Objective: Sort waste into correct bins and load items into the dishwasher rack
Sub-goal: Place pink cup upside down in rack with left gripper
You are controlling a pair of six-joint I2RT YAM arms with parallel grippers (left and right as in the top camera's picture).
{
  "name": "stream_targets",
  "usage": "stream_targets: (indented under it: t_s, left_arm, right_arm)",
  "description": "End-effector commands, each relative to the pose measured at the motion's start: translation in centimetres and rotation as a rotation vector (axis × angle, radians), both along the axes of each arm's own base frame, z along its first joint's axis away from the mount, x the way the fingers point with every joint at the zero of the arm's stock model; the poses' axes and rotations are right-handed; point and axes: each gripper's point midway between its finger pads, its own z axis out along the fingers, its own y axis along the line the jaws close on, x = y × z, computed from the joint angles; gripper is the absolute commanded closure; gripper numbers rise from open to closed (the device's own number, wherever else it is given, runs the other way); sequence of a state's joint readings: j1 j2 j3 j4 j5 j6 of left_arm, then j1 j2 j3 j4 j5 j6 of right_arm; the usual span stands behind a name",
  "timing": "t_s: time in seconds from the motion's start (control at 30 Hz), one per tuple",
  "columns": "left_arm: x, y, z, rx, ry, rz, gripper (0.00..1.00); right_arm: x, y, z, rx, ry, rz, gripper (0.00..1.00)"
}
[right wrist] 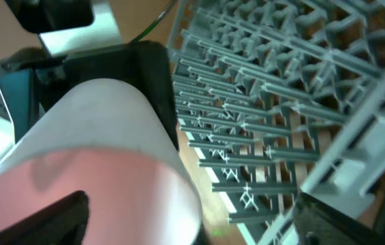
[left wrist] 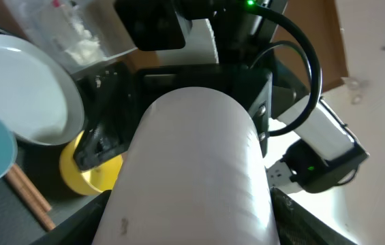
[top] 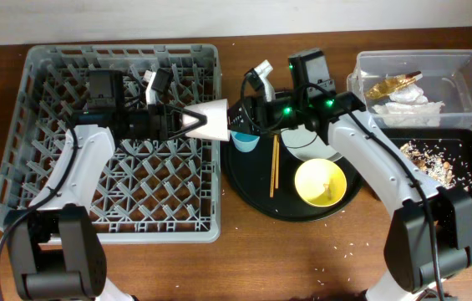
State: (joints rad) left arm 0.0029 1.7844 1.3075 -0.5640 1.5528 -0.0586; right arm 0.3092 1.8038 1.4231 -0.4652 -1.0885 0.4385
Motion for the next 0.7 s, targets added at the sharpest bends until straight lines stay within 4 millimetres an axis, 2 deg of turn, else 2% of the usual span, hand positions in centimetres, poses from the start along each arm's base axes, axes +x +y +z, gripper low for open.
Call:
stream_targets:
  t_s: [0.0,0.07,0.13,0.17,0.2,0.23,0.27,0.33,0.37,0.5,0.57,0.67]
  left_arm:
    - [2.6,0.9,-1.0,0.165,0.006,0.127,0.5]
    - [4.0,1.6,-1.7,0.295,0.005,0.219,0.49]
    - [4.9,2.9,-2.6,0.493,0.032,0.327,0.49]
    - [5.0,3.8,-3.1,0.636,0.039,0.377,0.49]
    - [4.9,4.5,-3.4,0.725,0.048,0.402,0.49]
    - [4.6,5.9,-3.8,0.908,0.069,0.455,0.49]
    - [4.2,6.8,-3.9,1.012,0.073,0.479,0.49]
    - [3.3,7.6,-3.8,1.163,0.066,0.497,0.49]
    - [2.5,7.6,-4.1,1.232,0.071,0.482,0.49]
    - [-3.2,7.5,-6.1,1.446,0.176,0.317,0.49]
    - [-4.9,8.6,-6.7,1.537,0.274,0.353,0.49]
    - [-5.9,9.4,-7.9,1.591,0.366,0.405,0.49]
  right_arm:
    - [2.1,-4.5,-1.4,-0.073,0.0,-0.107,0.02]
    - [2.8,-8.0,-3.0,-0.184,0.021,-0.194,0.02]
    - [2.7,-12.9,-4.5,-0.37,0.051,-0.292,0.02]
    - [2.3,-15.5,-4.6,-0.477,0.062,-0.338,0.01]
    - [2.1,-17.0,-4.4,-0.541,0.067,-0.364,0.02]
    - [1.8,-19.7,-3.7,-0.681,0.066,-0.428,0.02]
    - [1.7,-21.0,-3.0,-0.753,0.057,-0.461,0.01]
    - [1.6,-22.7,-1.2,-0.84,0.026,-0.508,0.01]
    - [1.8,-22.8,-0.6,-0.841,0.01,-0.519,0.02]
    - [1.7,-22.8,-0.6,-0.843,0.015,-0.516,0.01]
    - [1.6,-22.8,-0.6,-0.844,0.018,-0.515,0.01]
    - [1.3,-22.8,-0.7,-0.848,0.031,-0.509,0.0]
